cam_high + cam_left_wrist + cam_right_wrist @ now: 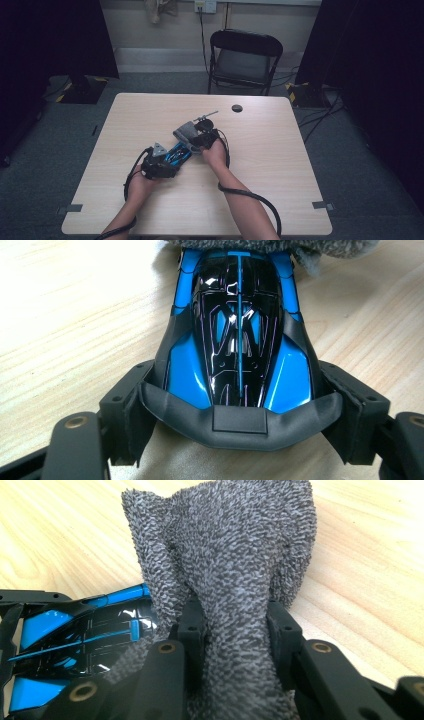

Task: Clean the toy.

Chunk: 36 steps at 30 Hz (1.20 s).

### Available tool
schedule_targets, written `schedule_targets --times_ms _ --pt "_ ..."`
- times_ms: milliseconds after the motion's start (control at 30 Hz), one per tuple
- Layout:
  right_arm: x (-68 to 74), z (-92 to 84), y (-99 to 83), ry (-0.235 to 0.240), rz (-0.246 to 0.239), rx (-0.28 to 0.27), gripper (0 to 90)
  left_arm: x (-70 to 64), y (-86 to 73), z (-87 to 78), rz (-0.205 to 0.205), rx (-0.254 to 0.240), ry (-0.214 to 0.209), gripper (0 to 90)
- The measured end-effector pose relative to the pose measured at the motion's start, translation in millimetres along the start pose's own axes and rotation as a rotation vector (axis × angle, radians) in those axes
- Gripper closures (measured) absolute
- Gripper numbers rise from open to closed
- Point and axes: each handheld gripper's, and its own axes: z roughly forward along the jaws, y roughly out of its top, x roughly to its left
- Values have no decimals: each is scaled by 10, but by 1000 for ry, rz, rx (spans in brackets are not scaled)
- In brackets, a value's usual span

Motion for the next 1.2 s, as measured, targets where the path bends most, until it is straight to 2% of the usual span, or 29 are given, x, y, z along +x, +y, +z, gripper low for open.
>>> schedule_targets --times_ms 300,600,867,1000,1200 --pt "-33 14 22 -13 9 2 674 0 0 0 0 0 0 245" --pt "-53 32 58 -65 8 1 674 -2 0 -1 0 0 1 245" --pt "-189 14 49 -81 67 0 675 -6 -1 0 -6 -1 0 245" --pt "-236 -35 57 -102 60 4 675 -5 -1 0 -6 -1 0 245" --pt "-326 -144 12 -79 82 -16 675 -5 -1 0 -6 -1 0 245"
